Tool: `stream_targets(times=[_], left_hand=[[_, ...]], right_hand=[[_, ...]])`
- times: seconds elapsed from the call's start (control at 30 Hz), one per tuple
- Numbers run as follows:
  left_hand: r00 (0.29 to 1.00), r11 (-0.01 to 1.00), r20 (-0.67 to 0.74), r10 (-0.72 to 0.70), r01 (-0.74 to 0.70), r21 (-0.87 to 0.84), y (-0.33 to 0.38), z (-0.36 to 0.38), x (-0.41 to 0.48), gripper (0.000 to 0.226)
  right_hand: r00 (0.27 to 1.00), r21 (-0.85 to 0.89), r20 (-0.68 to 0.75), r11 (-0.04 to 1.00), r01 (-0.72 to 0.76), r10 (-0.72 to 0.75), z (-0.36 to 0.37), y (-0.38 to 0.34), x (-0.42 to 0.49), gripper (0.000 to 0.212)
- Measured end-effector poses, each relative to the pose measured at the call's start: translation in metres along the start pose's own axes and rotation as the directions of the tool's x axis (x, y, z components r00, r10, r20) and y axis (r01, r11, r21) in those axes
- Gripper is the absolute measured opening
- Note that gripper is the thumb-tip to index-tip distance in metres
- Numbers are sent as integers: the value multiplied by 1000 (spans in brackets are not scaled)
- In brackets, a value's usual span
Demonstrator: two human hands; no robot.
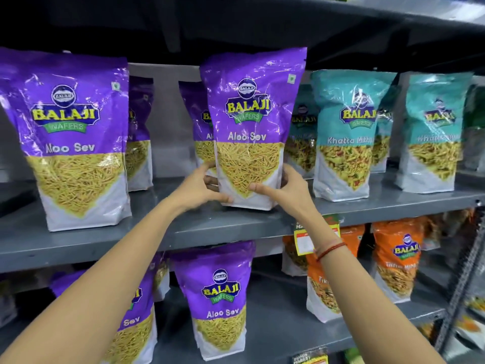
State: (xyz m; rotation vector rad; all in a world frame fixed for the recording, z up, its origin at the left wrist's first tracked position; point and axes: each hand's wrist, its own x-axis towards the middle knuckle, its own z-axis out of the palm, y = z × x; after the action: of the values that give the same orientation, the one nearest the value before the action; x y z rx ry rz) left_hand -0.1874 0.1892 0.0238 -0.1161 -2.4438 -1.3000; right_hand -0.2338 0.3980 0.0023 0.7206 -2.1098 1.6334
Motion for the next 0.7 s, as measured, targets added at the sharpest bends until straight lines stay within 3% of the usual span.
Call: stream_targets(times=[0.13,0.37,0.47,0.57,0.7], left_hand=[[992,994,-124,29,-16,109,-2,-17,-12,103],[976,996,-217,24,-6,86,-23,-18,-32,95],[984,999,-174,-38,44,29,-28,-22,-34,102],[992,993,-43,-117,117,-17,-33,-31,-34,114],[991,996,107,-80,74,59,-36,-27,-30,86]], right_hand=[[988,66,157,998,-13,2,10,-2,15,52],[916,194,398,971,-142,54,29,5,28,39],[889,218,453,958,-187,70,27,9,30,47],[868,206,491,957,-203,78,23,16,31,63],[853,122,513,976,-180,93,18,20,30,62]])
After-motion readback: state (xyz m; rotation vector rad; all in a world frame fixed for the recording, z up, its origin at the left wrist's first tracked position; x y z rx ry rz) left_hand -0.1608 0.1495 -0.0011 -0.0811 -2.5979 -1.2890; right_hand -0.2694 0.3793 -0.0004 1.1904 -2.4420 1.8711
